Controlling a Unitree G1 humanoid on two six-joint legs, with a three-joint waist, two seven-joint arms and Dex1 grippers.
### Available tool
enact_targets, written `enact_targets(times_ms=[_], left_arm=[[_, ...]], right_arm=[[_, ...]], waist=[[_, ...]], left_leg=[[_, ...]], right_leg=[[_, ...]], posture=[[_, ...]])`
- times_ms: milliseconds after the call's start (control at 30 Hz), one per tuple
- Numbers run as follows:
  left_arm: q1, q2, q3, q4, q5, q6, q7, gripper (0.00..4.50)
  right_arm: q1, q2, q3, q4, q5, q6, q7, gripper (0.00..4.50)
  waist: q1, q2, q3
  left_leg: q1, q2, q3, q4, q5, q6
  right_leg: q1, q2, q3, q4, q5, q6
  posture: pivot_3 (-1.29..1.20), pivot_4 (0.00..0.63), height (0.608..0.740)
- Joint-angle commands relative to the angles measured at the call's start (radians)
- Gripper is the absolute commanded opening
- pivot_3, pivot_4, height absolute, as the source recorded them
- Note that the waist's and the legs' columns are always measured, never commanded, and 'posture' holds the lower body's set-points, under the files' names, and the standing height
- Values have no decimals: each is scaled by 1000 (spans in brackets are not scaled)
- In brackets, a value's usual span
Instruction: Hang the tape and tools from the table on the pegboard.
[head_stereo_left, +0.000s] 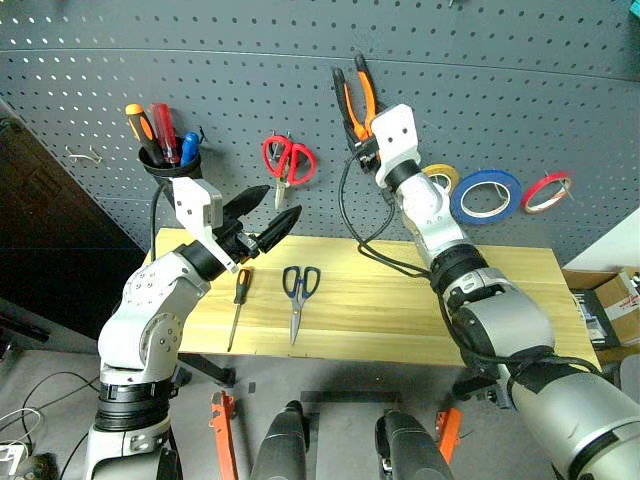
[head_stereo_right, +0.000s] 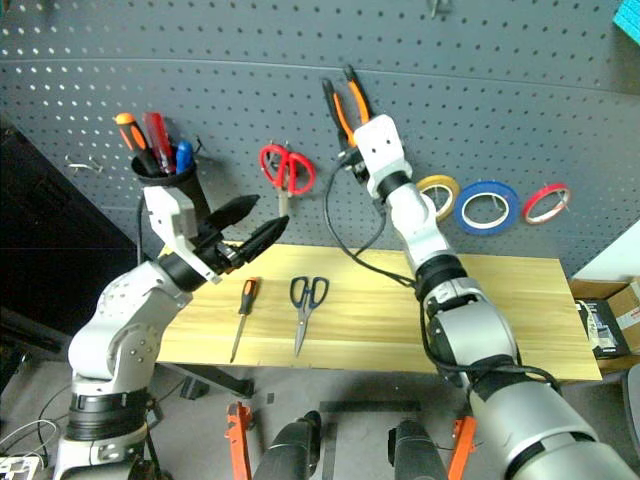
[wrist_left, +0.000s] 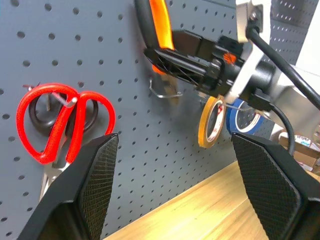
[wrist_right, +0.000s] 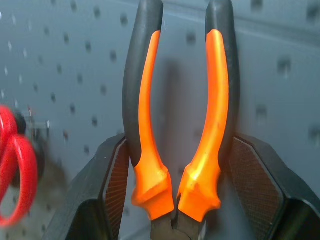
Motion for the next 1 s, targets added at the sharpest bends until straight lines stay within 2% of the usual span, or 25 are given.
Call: enact_targets(times_ms=[33,167,233,333,367,600,733,833,1000], left_arm=[[-19,-1,1,-12,10,-35,-8,3836],[-22,-4,1,-3,19,-42,1,3836],[-24,-9,-2,5,35,-41,20,3836],[-18,-15,-10,9,62,-41,41,3836],[-15,-18,-13,9,72,-41,51,3836],[62,-10,-80,-43,139,101,140,3836],[139,-29,-146,-120,182,386,305,3836],[177,-79,-170,-135,212,555,422,3836],[179,-202,-161,-51,280,665,573,3836]], right_arm=[[6,-6,-36,-28,28,26,-25,2720],[45,-10,-42,-72,36,64,-17,2720],[90,-16,-41,-142,42,128,-6,3466],[159,-26,-29,-284,54,256,30,4348],[184,-31,-24,-340,57,315,46,4430],[522,-128,41,-1078,164,899,265,4430],[708,-257,41,-1526,426,1244,442,4430],[788,-342,44,-1699,544,1385,498,4430],[810,-381,53,-1754,578,1456,468,4430]], waist=[[-1,0,0],[1,0,0],[3,0,0],[4,0,0],[4,0,0],[0,0,0],[-5,0,1],[-8,0,1],[-8,-2,2]], left_leg=[[0,0,0,0,0,0],[0,0,0,0,0,0],[0,0,0,0,0,0],[0,0,0,0,0,0],[0,0,0,0,0,0],[-2,0,0,-4,0,0],[-2,0,0,-9,0,0],[-1,1,0,-11,0,0],[-1,1,0,-10,0,0]], right_leg=[[0,0,0,0,0,0],[0,0,0,0,0,0],[1,0,0,0,0,0],[1,0,0,-1,0,0],[1,-1,0,-1,0,0],[-2,-1,0,-1,-2,-1],[-5,-1,0,-1,-3,-1],[-5,-1,0,-1,-7,2],[-5,-1,-1,-1,-9,0]], posture=[[29,218,740],[22,221,740],[18,222,740],[8,225,740],[5,226,740],[-10,237,740],[-22,239,740],[-37,241,740],[-51,240,740]])
